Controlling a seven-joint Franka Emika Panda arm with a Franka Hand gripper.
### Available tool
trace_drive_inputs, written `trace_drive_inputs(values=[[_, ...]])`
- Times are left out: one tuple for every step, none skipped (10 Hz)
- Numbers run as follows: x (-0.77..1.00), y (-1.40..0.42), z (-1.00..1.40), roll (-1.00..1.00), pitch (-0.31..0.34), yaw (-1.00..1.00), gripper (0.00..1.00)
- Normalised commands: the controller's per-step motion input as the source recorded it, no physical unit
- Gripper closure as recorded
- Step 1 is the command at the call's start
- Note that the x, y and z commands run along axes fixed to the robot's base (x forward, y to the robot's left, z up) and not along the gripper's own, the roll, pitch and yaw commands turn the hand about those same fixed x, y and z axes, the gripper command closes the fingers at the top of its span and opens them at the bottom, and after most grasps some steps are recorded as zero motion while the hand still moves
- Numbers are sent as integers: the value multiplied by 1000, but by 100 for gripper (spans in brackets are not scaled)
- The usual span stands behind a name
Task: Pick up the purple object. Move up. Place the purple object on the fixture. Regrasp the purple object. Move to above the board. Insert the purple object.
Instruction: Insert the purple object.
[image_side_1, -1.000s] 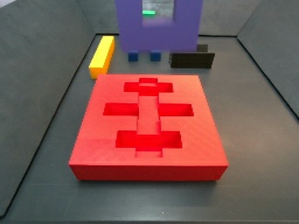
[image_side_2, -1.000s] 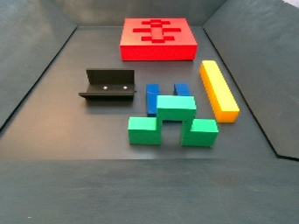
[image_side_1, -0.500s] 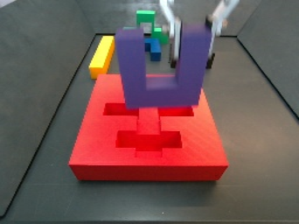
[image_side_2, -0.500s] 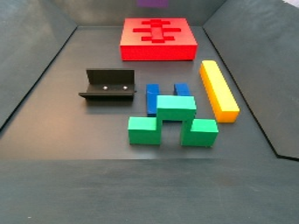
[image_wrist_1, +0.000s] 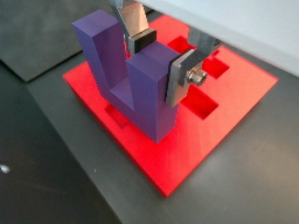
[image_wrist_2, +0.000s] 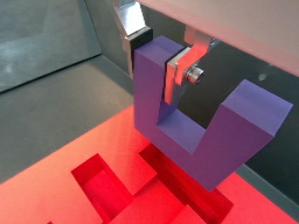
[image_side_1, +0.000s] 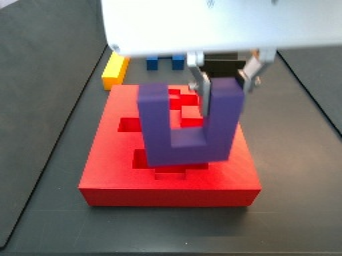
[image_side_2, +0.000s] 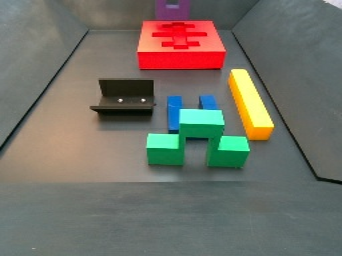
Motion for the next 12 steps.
trace_drive_inputs(values=[[0,0,-403,141,0,0,100],[-134,46,-369,123,4,-140,100],[-229,60,-169,54,24,-249,100],[-237,20,-69,0,1,-246,100],[-297,57,-26,0,0,-271,100],[-283,66,-26,0,0,-286,100],[-174,146,-9,-66,-6,-220,100],[-86,166,-49,-89,-33,-131,100],[0,0,-223,-49,-66,0,100],[40,-3,-360,0,-63,60,100],[109,-129,-366,0,-31,183,100],[117,-163,-451,1,-26,189,100]])
